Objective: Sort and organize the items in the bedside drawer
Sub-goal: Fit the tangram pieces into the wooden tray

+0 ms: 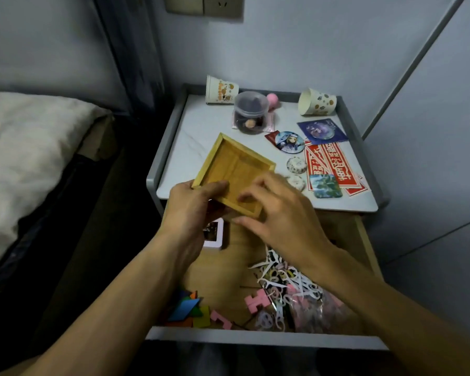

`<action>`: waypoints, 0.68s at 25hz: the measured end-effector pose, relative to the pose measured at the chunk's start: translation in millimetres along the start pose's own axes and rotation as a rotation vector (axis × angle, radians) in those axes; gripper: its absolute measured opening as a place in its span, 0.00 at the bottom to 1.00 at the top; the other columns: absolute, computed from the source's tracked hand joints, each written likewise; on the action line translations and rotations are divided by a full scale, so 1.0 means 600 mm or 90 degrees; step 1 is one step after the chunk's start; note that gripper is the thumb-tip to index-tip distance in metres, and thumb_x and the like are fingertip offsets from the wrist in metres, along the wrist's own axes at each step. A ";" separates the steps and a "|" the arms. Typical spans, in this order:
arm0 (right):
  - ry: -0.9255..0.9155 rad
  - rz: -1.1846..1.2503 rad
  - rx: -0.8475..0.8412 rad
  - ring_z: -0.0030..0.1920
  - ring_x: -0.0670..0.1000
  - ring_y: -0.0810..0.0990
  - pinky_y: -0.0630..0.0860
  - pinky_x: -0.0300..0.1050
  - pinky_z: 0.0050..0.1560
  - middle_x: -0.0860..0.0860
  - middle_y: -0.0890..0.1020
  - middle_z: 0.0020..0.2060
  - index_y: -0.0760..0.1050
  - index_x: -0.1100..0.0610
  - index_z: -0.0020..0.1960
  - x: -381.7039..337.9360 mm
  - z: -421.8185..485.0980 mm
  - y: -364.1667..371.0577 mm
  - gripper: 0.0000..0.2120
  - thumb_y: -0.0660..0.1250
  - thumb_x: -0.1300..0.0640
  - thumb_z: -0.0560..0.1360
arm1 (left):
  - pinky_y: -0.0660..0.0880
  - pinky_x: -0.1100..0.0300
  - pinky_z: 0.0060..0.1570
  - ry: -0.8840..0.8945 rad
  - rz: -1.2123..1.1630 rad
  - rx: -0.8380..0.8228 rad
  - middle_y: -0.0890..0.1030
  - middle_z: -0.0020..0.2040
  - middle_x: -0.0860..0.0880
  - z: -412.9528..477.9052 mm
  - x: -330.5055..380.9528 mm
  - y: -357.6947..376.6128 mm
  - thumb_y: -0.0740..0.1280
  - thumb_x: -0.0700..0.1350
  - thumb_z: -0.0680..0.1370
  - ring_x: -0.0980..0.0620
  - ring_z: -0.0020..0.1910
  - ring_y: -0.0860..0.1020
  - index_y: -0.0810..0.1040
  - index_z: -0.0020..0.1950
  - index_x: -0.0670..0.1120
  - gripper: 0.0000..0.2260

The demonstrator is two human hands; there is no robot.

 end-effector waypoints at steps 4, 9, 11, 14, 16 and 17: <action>0.263 0.156 0.006 0.47 0.39 0.75 0.76 0.36 0.48 0.44 0.73 0.58 0.73 0.51 0.64 0.086 0.016 0.008 0.22 0.71 0.45 0.73 | 0.82 0.61 0.39 0.019 0.134 -0.009 0.84 0.46 0.45 -0.009 0.024 -0.036 0.72 0.40 0.74 0.49 0.43 0.84 0.78 0.53 0.41 0.09; 0.433 0.579 -0.115 0.31 0.40 0.75 0.70 0.32 0.30 0.45 0.79 0.34 0.79 0.58 0.53 0.075 -0.009 0.114 0.09 0.71 0.54 0.75 | 0.79 0.56 0.43 -0.024 0.085 0.039 0.82 0.50 0.48 -0.011 0.017 -0.083 0.71 0.44 0.75 0.49 0.48 0.81 0.77 0.52 0.48 0.07; 0.456 0.672 -0.093 0.30 0.43 0.73 0.69 0.34 0.28 0.47 0.78 0.32 0.78 0.62 0.53 0.067 -0.013 0.132 0.10 0.67 0.55 0.78 | 0.79 0.55 0.45 -0.021 0.085 0.043 0.81 0.50 0.48 -0.010 0.016 -0.086 0.71 0.42 0.76 0.50 0.49 0.80 0.75 0.53 0.49 0.09; 0.479 0.717 -0.130 0.32 0.47 0.76 0.72 0.38 0.30 0.53 0.79 0.37 0.78 0.63 0.53 0.052 -0.040 0.189 0.12 0.59 0.56 0.82 | 0.79 0.52 0.50 0.020 0.046 0.126 0.80 0.53 0.48 0.000 0.039 -0.127 0.70 0.40 0.77 0.50 0.51 0.80 0.74 0.61 0.47 0.14; 0.314 0.484 -0.286 0.38 0.44 0.78 0.75 0.40 0.39 0.48 0.81 0.43 0.79 0.57 0.53 0.017 -0.065 0.245 0.07 0.64 0.57 0.80 | 0.80 0.49 0.50 0.030 -0.011 0.175 0.81 0.52 0.47 0.008 0.053 -0.156 0.69 0.39 0.77 0.49 0.51 0.80 0.75 0.60 0.46 0.13; 0.178 0.349 -0.395 0.45 0.42 0.78 0.77 0.41 0.45 0.47 0.80 0.49 0.79 0.54 0.56 -0.017 -0.082 0.279 0.08 0.67 0.55 0.78 | 0.81 0.50 0.48 0.026 -0.034 0.185 0.81 0.52 0.47 0.011 0.054 -0.163 0.69 0.39 0.77 0.48 0.51 0.81 0.75 0.57 0.47 0.11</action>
Point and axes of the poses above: each hand's wrist, its own z-axis towards the middle knuckle, its own y-axis out of the palm, x = y × z, the point moved 10 cm from there along z, towards the middle knuckle
